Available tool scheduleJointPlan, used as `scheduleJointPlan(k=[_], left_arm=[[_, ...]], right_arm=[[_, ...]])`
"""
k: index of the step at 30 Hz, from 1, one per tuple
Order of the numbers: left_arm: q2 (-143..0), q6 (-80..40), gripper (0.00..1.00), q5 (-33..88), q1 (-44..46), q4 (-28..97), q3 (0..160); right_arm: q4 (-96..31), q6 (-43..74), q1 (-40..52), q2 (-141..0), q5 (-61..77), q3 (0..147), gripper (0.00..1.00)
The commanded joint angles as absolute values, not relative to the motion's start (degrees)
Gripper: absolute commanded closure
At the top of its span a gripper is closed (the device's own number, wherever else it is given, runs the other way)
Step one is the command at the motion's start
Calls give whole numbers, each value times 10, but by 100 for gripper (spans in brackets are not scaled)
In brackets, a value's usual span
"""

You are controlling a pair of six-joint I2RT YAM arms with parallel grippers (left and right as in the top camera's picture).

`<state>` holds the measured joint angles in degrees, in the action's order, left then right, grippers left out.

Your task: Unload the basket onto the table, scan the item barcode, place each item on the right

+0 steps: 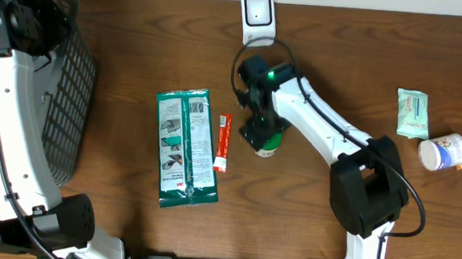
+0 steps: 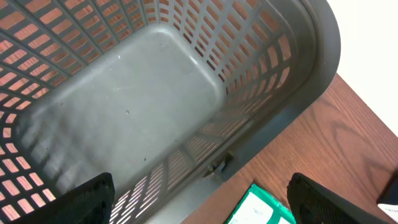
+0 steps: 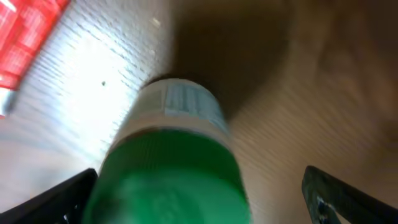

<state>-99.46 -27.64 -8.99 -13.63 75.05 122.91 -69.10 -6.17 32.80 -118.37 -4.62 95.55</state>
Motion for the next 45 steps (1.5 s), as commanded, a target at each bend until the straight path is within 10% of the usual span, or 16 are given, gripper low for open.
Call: scheduleJointPlan(k=[1,12,30,35,39,42,45], left_arm=[[-990,-275,12,-97,-138,752,1232],[-990,-275,12,-97,-138,752,1232],[-990,-275,12,-97,-138,752,1232],[-990,-275,12,-97,-138,752,1232],[-990,-276,12,-97,-138,752,1232],[-990,-275,12,-97,-138,752,1232],[-990,-275,12,-97,-138,752,1232]], right_arm=[[-726,32,326,-1183,-56,1013,1],[-745,90,270,-1156,210,1020,1],[-733,111,252,-1152,166,991,1],[-743,147,239,-1141,141,994,48],[-768,264,171,-1058,5,995,57],[-800,325,88,-969,-98,995,99],[-842,355,-74,-890,-163,989,99]])
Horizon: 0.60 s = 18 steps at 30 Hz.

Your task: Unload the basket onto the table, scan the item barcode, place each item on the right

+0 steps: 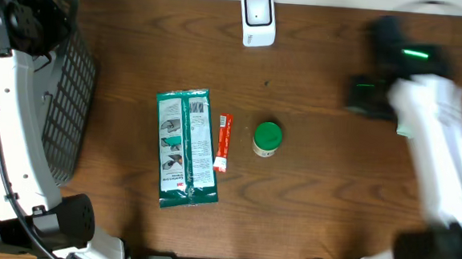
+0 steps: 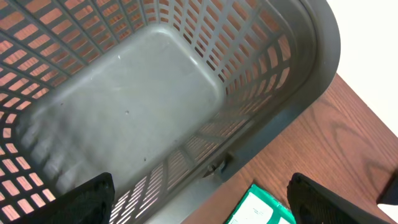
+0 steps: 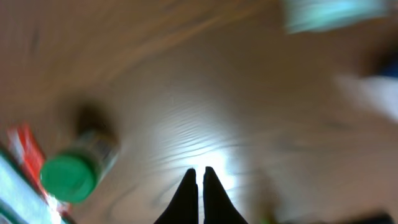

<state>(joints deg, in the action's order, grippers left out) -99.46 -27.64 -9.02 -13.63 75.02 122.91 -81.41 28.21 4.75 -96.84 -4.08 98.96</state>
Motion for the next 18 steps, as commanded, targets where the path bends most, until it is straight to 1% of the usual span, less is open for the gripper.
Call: scheduleJointPlan(k=[1,4,6,9,12,16,18], left_arm=[[-990,-275,12,-97,-138,752,1232],[-990,-275,12,-97,-138,752,1232],[-990,-275,12,-97,-138,752,1232],[-990,-275,11,-97,-138,752,1232],[-990,-275,12,-97,-138,752,1232],[-990,-275,11,-97,-138,752,1232],[-990,-275,11,-97,-138,752,1232]], right_arm=[[-844,356,-128,-877,-161,982,99],[-839,363,-277,-866,-163,952,99],[-826,405,-382,-867,-159,917,99],[-779,457,-493,-868,-150,847,99],[-695,463,-595,-872,-111,749,99],[-568,451,-660,-875,-60,645,99],[-489,414,-668,-875,10,589,99]])
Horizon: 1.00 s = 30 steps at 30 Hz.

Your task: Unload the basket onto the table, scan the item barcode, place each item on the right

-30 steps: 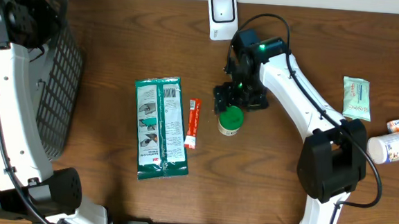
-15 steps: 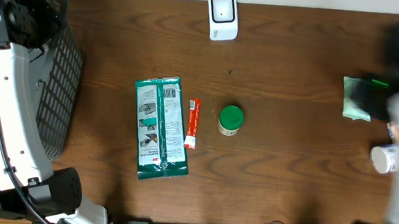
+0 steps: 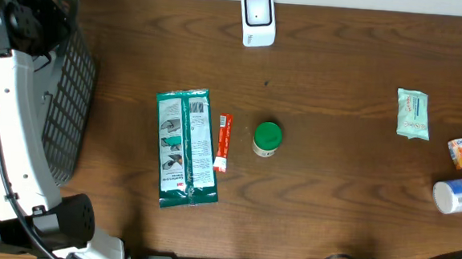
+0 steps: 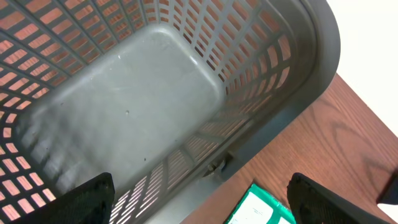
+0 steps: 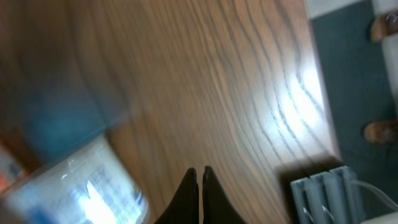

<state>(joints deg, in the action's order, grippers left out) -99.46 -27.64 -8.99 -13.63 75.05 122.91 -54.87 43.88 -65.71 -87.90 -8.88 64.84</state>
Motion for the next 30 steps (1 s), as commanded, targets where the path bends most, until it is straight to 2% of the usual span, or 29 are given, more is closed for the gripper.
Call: scheduleJointPlan(k=[1,3,7,21,30], left_arm=[[-990,-275,11,-97,-138,752,1232],[-990,-275,12,-97,-138,752,1232],[-990,-275,12,-97,-138,752,1232],[-990,-275,12,-97,-138,752,1232],[-990,-275,12,-97,-138,752,1232]], right_arm=[[-456,393,-668,-875,46,566,99],[-367,378,-656,-875,118,503,99],[-305,371,-635,-875,119,469,99],[-211,317,-535,-875,120,461,99],[-161,299,-527,-875,165,461,98]])
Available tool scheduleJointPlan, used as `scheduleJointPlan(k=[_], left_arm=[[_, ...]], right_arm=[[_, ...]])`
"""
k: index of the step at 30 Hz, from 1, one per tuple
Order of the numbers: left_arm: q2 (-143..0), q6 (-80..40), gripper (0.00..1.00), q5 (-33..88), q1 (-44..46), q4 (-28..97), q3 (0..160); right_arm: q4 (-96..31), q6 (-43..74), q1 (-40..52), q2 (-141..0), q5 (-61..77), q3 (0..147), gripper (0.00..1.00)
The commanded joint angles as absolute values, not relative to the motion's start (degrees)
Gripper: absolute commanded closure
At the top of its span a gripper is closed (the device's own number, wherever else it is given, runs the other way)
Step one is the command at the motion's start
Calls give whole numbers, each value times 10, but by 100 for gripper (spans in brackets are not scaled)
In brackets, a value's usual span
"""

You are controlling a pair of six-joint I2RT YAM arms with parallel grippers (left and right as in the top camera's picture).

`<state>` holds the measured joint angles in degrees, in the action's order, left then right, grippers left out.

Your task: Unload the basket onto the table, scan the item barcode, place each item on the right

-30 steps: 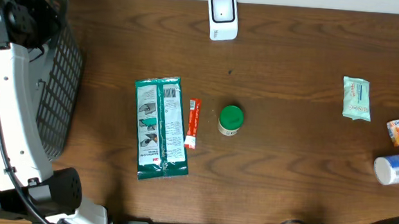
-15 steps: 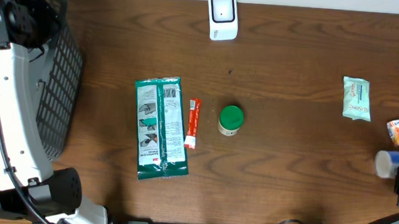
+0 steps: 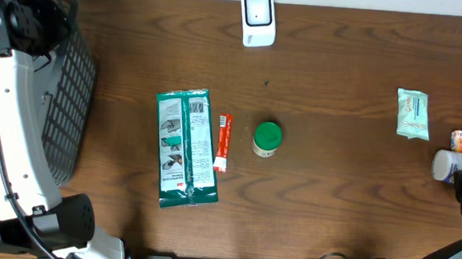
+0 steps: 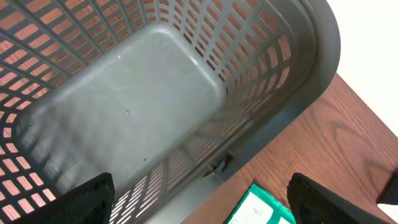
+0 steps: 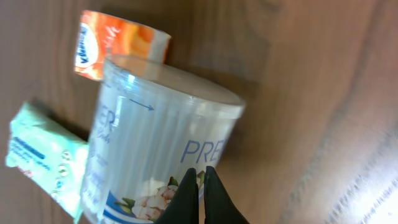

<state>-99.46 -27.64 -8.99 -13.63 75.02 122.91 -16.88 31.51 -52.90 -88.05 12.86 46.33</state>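
The white barcode scanner (image 3: 258, 20) stands at the table's far edge. A green wipes pack (image 3: 186, 147), a red sachet (image 3: 223, 143) and a green-lidded jar (image 3: 267, 138) lie mid-table. At the right edge my right gripper (image 5: 200, 186) is shut, empty, its tips against a clear cotton-swab tub (image 5: 155, 130) lying on its side, also seen in the overhead view as the white tub (image 3: 451, 165). My left gripper (image 4: 200, 196) hangs open over the grey basket (image 4: 124, 106).
An orange packet (image 5: 118, 46) lies just beyond the tub, and a pale green tissue pack (image 5: 40, 155) lies left of it. The basket (image 3: 65, 87) fills the far left. The wipes pack's corner (image 4: 258, 210) shows beside the basket.
The tub and the orange packet have shifted toward the far side. My right gripper, then out of the overhead view, now shows at the right edge, shut against the tub. Left arm unchanged.
My right gripper was open around the green-lidded jar mid-table. Then the jar stood alone and the arm was far right, gripper shut. Then the tub lay nearer the front, apart from the orange packet. Now the gripper's tips rest against it.
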Motion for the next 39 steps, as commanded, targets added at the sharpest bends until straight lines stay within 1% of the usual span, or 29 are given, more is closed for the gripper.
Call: scheduleJointPlan(k=[1,6,9,14,19,22,26,32,34,36,39], left_arm=[[-990,-275,11,-97,-138,752,1232],[-990,-275,12,-97,-138,752,1232],[-990,-276,12,-97,-138,752,1232],[-990,-275,12,-97,-138,752,1232],[-990,-275,12,-97,-138,752,1232],[-990,-275,12,-97,-138,752,1232],[-990,-276,12,-97,-138,752,1232],[-990,-275,12,-97,-138,752,1232],[-990,-275,12,-97,-138,752,1232],[-990,-275,12,-97,-138,752,1232],[-990,-275,11,-97,-138,752,1232]], right_arm=[[-160,299,-527,-875,171,461,98],[-163,299,-527,-876,157,461,96],[-169,299,-523,-882,135,460,99],[-155,299,-504,-904,136,460,99],[-125,277,-471,-935,138,460,99],[-99,256,-458,-936,166,461,99],[-59,256,-454,-935,203,461,98],[-33,256,-454,-936,200,461,98],[-12,256,-455,-935,237,462,98],[-1,256,-461,-933,311,470,98],[-35,256,-474,-922,410,501,98]])
